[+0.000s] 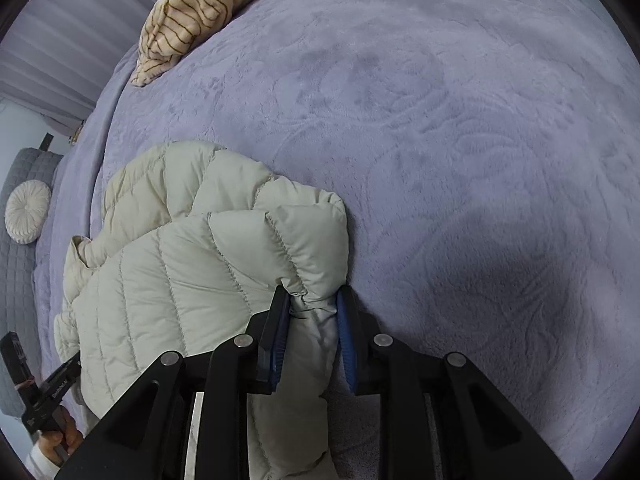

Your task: Fold large clothes

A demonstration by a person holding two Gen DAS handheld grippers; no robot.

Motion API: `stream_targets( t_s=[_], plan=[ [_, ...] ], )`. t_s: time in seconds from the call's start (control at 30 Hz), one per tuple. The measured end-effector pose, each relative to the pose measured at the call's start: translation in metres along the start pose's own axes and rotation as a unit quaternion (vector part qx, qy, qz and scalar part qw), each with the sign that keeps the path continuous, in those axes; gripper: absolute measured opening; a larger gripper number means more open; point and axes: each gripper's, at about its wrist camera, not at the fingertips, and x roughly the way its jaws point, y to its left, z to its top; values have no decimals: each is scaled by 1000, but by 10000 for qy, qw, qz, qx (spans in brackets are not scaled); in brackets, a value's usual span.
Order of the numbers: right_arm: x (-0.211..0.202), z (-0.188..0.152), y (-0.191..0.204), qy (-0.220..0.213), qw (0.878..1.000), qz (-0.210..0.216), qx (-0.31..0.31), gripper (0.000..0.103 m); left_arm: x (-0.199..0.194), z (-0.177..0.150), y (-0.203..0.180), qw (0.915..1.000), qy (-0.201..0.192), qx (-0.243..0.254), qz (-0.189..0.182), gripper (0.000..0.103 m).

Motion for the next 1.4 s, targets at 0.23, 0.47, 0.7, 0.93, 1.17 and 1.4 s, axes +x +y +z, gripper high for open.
stream_targets(
  t_s=[0.23, 0.47, 0.7, 0.93, 1.17, 1.4],
  plan=[
    [-23, -4, 13, -180, 9969, -669, -379, 28, -2, 0, 1, 10000, 9, 7, 10, 11],
    [-73, -28, 45, -655, 9952, 51, -720, 28, -35, 11, 4, 9991, -348, -228, -91, 11],
    [-30, -33, 57, -47, 9954, 75, -955, 24, 8, 20, 20, 9989, 4, -349, -312, 11],
    [-13, -39, 26, -25, 9961, 297, -832, 14, 8, 16, 24, 9990, -84, -224, -368, 11],
    [-24, -36, 18, 64, 9970, 165, -759, 14, -1, 13, 29, 9998, -48, -192, -96, 11],
    [-38, -38, 16, 72, 9981, -126, -593, 15, -19, 9, 41, 9992, 58, -383, 135, 11]
  ],
)
